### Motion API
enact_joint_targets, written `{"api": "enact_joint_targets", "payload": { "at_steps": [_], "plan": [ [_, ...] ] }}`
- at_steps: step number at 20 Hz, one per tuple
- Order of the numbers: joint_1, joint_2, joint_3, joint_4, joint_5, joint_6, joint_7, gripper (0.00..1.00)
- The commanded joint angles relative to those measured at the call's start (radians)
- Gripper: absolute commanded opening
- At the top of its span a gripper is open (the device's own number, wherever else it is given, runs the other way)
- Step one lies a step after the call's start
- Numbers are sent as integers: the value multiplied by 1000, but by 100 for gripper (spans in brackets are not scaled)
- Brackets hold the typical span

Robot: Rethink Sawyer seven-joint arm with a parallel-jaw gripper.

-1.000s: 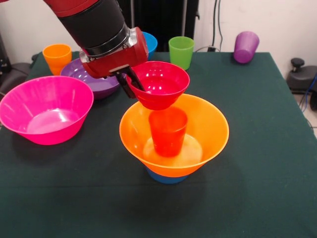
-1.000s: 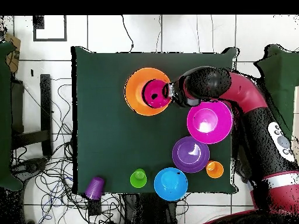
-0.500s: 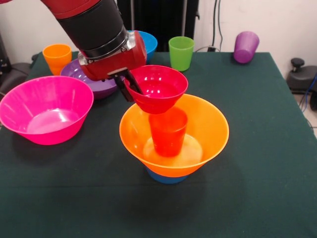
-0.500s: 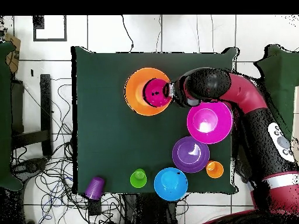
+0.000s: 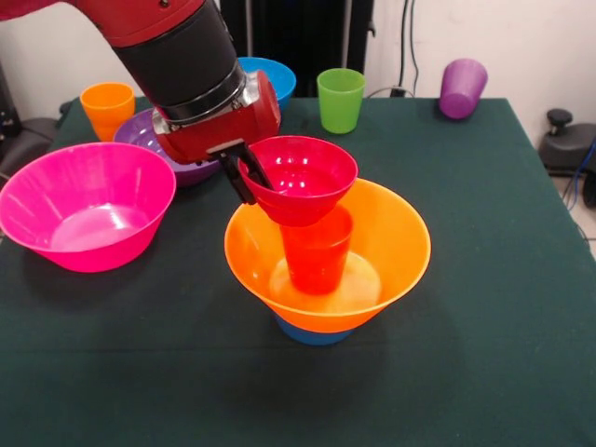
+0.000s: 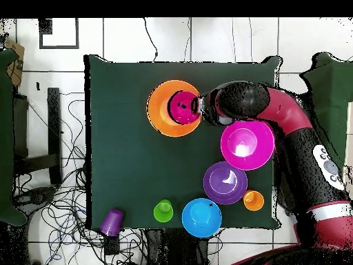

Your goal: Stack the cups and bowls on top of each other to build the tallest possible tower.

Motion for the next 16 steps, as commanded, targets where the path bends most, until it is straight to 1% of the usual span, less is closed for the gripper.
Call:
{"api": "enact_joint_targets", "payload": {
  "at_steps": [1,9,16],
  "plan": [
    [48,73,-43,32,-1,-39,18,0],
    [44,86,-33,41,8,-23,6,0],
    [47,99,-38,26,-7,-37,-1,0]
  ]
}}
